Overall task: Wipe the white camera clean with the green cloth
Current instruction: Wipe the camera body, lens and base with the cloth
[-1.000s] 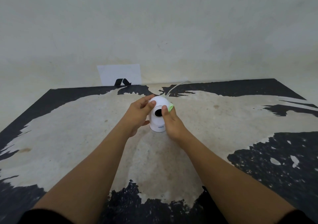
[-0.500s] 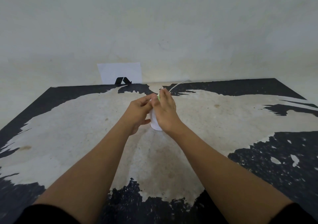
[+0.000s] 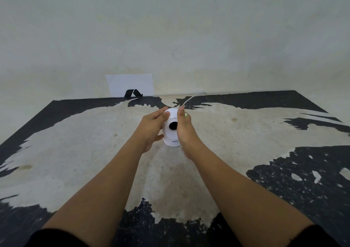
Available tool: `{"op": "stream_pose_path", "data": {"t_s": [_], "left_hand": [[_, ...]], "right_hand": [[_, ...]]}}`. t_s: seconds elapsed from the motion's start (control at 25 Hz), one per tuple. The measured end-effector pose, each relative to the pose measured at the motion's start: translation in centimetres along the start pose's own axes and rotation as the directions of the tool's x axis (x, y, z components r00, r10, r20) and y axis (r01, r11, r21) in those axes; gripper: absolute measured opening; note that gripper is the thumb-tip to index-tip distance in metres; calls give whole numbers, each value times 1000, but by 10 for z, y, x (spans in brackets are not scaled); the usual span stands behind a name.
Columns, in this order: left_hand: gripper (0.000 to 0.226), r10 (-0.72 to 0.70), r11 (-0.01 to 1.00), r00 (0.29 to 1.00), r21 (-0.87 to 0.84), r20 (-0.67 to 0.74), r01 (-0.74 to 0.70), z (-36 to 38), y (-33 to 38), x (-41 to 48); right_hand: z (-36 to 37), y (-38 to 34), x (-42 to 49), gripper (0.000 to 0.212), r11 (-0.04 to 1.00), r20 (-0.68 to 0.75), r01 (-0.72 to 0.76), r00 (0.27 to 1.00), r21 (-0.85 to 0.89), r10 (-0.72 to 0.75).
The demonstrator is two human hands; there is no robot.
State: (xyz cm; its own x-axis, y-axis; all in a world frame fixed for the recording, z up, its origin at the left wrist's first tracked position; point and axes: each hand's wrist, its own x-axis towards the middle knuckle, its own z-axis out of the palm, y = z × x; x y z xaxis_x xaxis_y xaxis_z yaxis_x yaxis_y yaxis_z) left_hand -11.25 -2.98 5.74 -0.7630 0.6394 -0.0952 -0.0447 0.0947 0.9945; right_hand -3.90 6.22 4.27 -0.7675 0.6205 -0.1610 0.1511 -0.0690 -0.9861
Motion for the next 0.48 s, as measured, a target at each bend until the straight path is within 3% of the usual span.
{"op": "stream_pose_path", "data": {"t_s": [0.2,0.4,0.48], "left_hand": [[23,16,999,1000,34,19,-17,2,1,-4],[33,70,997,998,41,1,-70,3,-3,-7],[34,88,995,996,40,10,-88,3,-4,-8]], "right_hand": [[2,-10,5,66,902,61,305,952,-306,-301],[-1,-14,7,73,574,207,487,850,-658,-484],[0,-7,4,72,501,249,538,809,-678,-533]]}}
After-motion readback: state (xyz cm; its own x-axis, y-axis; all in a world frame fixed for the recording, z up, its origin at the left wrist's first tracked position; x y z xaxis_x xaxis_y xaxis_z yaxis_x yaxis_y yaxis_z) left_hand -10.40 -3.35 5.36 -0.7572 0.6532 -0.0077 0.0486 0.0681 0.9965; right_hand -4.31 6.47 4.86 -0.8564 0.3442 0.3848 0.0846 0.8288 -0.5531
